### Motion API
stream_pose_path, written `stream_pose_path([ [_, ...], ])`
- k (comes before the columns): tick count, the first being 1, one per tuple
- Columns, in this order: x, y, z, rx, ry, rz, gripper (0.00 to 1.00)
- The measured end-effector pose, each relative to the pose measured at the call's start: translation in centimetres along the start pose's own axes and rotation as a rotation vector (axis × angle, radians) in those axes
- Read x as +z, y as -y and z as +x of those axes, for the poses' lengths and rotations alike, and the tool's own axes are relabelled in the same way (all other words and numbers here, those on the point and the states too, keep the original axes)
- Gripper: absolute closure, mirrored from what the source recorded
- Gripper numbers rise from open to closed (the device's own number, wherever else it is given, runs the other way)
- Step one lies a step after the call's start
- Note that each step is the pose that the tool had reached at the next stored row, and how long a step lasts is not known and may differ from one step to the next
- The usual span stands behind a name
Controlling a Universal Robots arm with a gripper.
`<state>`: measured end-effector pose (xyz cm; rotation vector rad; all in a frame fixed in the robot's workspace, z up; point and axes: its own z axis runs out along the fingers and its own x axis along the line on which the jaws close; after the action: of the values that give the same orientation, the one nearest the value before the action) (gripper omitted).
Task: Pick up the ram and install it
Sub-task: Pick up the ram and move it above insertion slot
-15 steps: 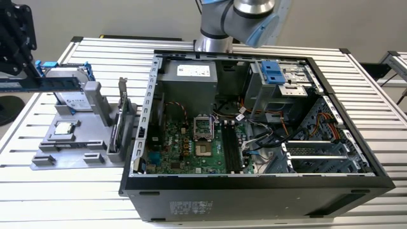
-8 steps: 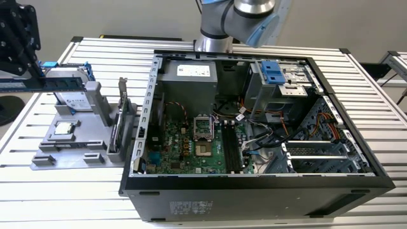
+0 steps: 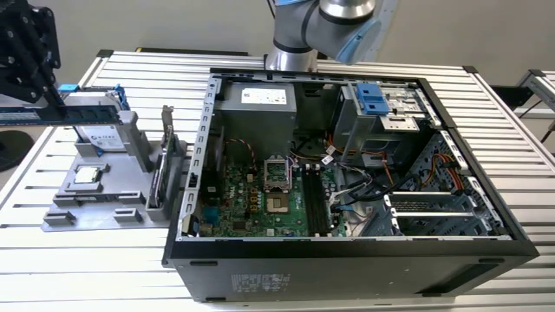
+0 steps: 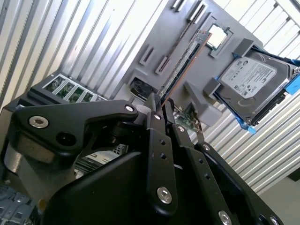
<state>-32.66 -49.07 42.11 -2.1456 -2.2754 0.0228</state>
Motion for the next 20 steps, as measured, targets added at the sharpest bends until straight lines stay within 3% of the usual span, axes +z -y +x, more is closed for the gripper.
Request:
stream_pose_path([
  [20,-0.03,-1.34,-0.08,0.000,-0.0001,0.0012,1.00],
])
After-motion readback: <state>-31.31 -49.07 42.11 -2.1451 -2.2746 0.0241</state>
